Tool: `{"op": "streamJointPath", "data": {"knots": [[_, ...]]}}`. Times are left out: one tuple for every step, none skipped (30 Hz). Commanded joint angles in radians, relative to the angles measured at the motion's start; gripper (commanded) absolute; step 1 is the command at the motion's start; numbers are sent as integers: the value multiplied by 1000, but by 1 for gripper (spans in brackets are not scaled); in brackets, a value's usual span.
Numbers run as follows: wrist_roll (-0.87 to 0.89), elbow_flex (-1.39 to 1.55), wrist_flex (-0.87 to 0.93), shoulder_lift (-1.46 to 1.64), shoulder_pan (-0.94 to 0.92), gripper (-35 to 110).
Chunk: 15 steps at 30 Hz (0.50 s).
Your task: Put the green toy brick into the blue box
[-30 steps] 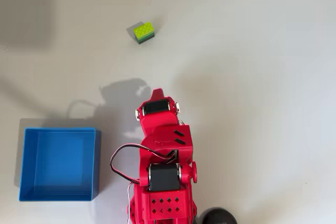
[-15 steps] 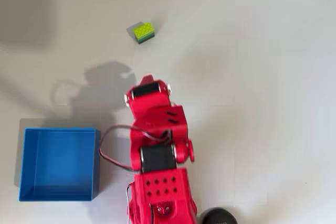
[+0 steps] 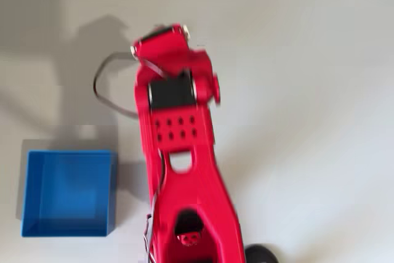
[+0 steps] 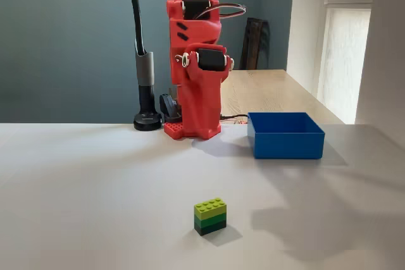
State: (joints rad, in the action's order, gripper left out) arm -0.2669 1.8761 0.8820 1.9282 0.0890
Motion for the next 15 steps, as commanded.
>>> {"op": "streamJointPath", "data": {"knots": [[-60, -184, 74, -89, 3, 27], [-72, -202, 86, -118, -3, 29], [-89, -219, 98, -146, -8, 30], [-103, -236, 107, -172, -14, 31], [-120, -253, 118, -198, -20, 31], [-135, -268, 130, -224, -26, 31], [-147, -287, 141, -249, -31, 31], [-163, -304, 152, -275, -37, 30], [-172, -322, 163, -301, -41, 30], [-181, -342, 173, -325, -48, 30], [-189, -359, 181, -351, -52, 29], [-195, -376, 186, -377, -57, 28], [-201, -394, 192, -403, -60, 28], [-204, -413, 196, -426, -64, 28], [-209, -431, 202, -451, -66, 27]]}}
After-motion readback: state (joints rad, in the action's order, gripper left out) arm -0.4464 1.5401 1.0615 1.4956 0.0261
